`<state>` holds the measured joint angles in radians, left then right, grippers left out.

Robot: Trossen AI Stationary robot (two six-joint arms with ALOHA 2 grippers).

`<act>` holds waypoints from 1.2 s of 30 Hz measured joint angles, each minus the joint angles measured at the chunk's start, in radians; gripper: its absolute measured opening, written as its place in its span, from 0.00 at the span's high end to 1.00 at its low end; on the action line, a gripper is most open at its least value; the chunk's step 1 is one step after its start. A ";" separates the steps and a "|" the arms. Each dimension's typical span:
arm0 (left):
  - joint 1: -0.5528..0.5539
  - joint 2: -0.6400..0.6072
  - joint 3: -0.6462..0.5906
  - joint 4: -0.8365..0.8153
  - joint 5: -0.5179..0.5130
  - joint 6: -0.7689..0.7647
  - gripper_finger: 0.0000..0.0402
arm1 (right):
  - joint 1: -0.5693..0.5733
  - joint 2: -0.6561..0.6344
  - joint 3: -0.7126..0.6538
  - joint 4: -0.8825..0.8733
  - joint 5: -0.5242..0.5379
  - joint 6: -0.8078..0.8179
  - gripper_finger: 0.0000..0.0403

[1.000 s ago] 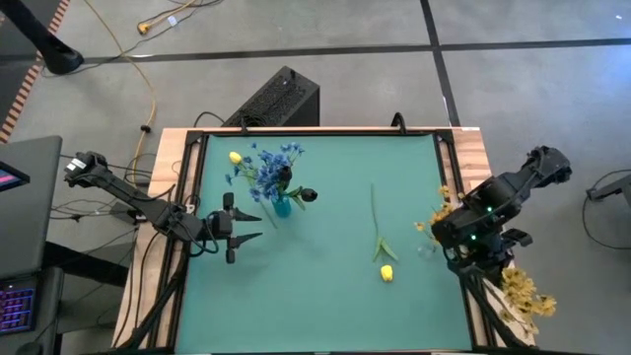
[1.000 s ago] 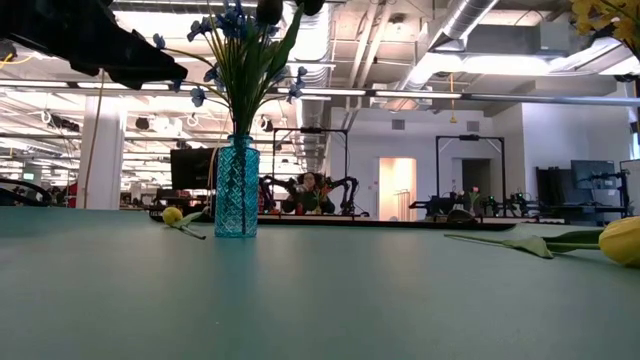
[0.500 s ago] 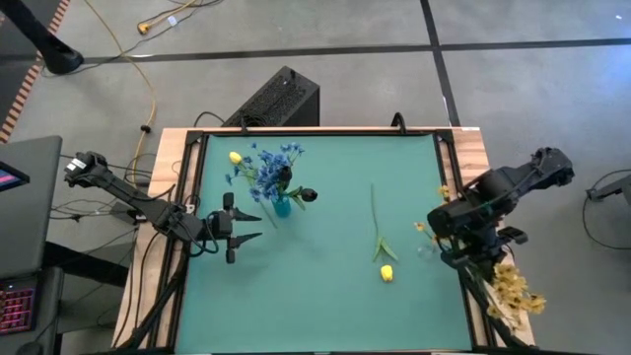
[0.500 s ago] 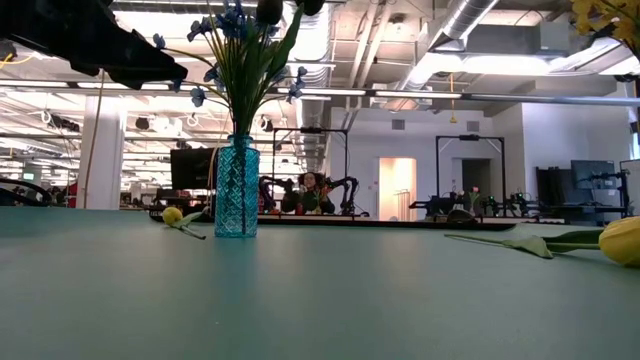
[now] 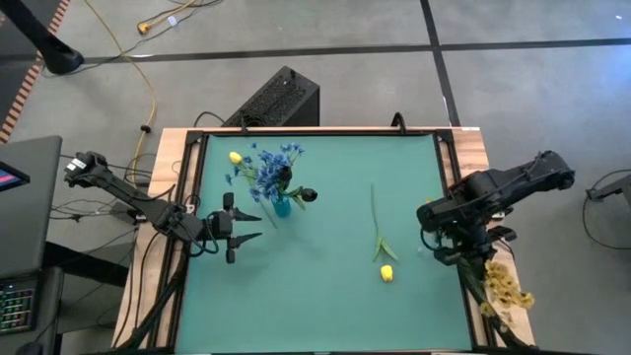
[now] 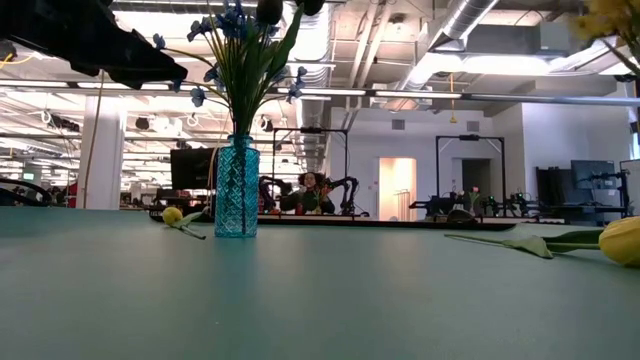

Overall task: Sort flowers into vase by color
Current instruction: Put the yellow flowers into the transparent vase

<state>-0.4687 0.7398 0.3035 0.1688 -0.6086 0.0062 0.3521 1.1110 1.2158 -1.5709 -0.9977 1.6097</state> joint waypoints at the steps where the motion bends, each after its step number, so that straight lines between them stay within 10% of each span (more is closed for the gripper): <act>1: 0.000 0.000 0.000 0.000 0.000 0.001 0.58 | -0.009 0.000 -0.001 0.000 0.000 -0.008 0.93; 25: 0.000 0.000 0.000 -0.005 0.000 0.009 0.58 | -0.095 0.002 -0.001 0.000 -0.073 -0.014 0.92; 36: 0.000 0.000 0.000 -0.006 0.000 0.009 0.58 | 0.043 0.002 0.135 0.001 0.010 0.029 0.94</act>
<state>-0.4689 0.7396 0.3035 0.1631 -0.6090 0.0151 0.3946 1.1126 1.3506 -1.5696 -0.9880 1.6383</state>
